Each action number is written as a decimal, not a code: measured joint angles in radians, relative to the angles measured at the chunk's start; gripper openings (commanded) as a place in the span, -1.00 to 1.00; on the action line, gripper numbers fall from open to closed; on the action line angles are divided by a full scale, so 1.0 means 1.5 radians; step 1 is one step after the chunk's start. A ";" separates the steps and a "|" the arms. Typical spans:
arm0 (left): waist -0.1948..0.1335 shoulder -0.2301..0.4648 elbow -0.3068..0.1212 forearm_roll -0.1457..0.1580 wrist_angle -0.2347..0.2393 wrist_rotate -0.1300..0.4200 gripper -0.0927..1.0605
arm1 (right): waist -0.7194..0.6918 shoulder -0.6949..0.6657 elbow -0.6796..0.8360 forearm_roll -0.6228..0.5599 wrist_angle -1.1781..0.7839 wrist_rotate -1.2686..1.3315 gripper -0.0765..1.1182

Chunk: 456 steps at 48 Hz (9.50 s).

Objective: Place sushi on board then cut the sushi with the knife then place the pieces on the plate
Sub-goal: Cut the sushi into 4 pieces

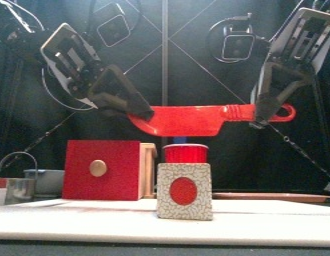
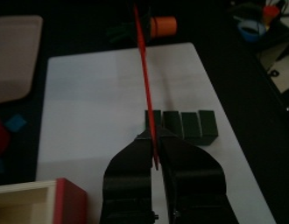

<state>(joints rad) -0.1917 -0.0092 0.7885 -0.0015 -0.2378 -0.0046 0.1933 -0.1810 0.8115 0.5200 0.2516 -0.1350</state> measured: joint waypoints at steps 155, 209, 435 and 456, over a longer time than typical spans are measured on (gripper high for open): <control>0.018 0.083 -0.051 0.028 0.088 0.004 -0.24 | -0.047 0.117 -0.056 -0.151 0.074 -0.002 -0.39; -0.031 0.027 -0.057 0.022 0.089 0.002 -0.24 | 0.018 0.087 -0.103 -0.103 0.130 0.000 -0.39; -0.056 0.121 -0.082 0.008 0.092 0.001 -0.25 | 0.050 0.182 -0.126 -0.101 0.086 0.000 -0.39; -0.057 0.064 -0.082 0.025 0.092 0.001 -0.25 | 0.049 0.140 -0.147 -0.135 0.139 0.000 -0.39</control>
<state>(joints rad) -0.2777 0.0874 0.6657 0.0353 -0.0997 -0.0031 0.2669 0.0291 0.5906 0.3175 0.4602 -0.1350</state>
